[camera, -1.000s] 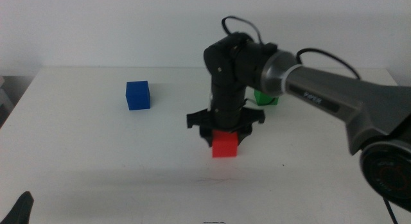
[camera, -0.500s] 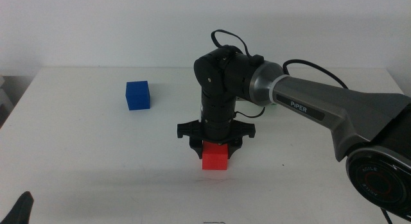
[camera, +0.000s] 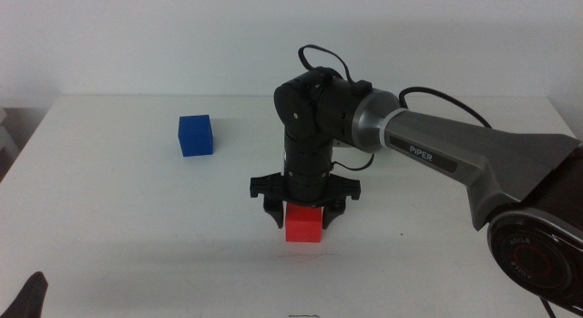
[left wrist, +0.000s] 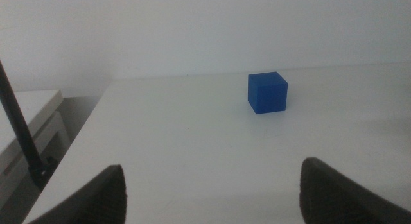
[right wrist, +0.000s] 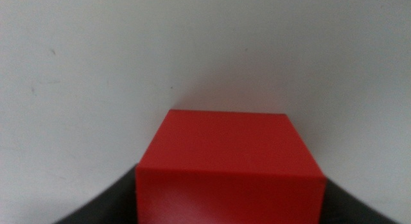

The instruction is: Stack red cubes first, then green, then blue cubes in a specific spot.

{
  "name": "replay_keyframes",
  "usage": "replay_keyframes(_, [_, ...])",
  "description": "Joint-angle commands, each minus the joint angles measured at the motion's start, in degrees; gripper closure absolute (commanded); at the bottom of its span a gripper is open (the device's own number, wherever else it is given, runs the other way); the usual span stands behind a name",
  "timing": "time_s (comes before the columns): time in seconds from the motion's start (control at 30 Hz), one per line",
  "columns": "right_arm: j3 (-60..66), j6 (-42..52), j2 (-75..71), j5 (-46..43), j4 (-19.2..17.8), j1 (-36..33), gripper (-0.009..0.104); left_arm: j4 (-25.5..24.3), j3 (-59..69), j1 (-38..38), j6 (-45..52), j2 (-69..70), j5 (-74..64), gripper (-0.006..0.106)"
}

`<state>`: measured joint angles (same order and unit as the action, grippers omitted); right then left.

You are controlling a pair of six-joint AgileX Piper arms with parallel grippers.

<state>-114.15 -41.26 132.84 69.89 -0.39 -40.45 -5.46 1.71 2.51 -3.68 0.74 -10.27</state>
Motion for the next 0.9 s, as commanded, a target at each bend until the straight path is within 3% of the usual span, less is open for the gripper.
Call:
replay_keyframes(0.0, [-1.5,0.3,-3.6,2.9,-0.5,0.0,0.028,0.2,-0.2,0.0,-0.7,1.2,4.7,0.009])
replay_keyframes(0.13, [-1.5,1.9,-3.9,3.1,-0.5,0.0,0.011,0.2,-0.2,0.0,-0.7,1.2,4.7,0.009])
replay_keyframes(0.23, [-2.3,3.1,-3.9,3.9,-0.6,0.0,0.005,0.2,-0.2,0.0,-0.7,1.2,4.7,0.009])
replay_keyframes(0.87, [-4.8,5.0,-4.0,4.6,-2.2,0.3,0.006,0.2,-0.2,0.0,-0.7,1.2,4.7,0.009])
